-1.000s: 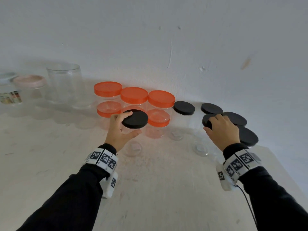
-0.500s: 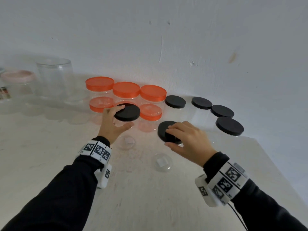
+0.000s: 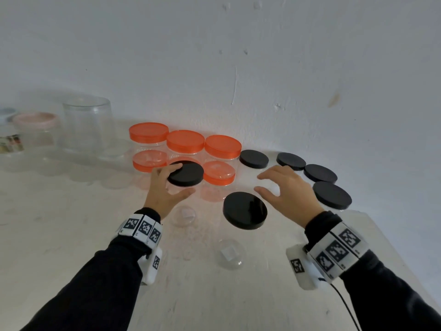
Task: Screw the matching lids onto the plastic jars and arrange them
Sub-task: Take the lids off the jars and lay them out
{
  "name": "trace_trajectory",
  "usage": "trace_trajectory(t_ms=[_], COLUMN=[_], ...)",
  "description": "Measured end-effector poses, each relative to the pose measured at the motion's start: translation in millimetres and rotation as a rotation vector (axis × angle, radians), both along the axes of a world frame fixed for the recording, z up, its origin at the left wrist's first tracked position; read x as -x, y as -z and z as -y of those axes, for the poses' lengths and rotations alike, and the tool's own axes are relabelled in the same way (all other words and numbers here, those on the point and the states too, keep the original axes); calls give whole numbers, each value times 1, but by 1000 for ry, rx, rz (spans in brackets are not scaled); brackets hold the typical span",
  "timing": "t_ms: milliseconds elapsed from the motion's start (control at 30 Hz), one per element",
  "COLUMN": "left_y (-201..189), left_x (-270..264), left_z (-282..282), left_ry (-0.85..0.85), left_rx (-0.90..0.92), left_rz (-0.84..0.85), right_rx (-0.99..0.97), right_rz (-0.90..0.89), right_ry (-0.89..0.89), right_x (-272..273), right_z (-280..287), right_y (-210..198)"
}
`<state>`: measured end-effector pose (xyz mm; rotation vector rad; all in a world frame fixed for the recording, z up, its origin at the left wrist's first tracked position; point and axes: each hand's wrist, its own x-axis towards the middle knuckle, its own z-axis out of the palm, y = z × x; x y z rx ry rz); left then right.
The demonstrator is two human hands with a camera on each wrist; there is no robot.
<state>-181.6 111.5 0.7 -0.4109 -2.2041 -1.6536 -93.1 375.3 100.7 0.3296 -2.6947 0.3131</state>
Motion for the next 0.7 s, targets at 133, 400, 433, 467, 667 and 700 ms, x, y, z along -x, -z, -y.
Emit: trace_trajectory(t_ms=[133, 400, 433, 467, 667, 700], left_y=[1, 3, 4, 4, 6, 6], left_x=[0, 2, 2, 3, 4, 5], left_z=[0, 0, 0, 0, 1, 0], left_ry=[0, 19, 20, 21, 34, 36], left_rx=[8, 9, 11, 12, 13, 12], left_rz=[-8, -15, -18, -18, -13, -15], right_rx=[-34, 16, -7, -51, -111, -83], right_rz=[66, 181, 170, 160, 210, 206], right_ry=[228, 397, 407, 422, 525, 527], right_x=[36, 91, 96, 101, 122, 123], right_z=[-23, -48, -49, -50, -62, -62], right_y=[-2, 8, 9, 11, 16, 17])
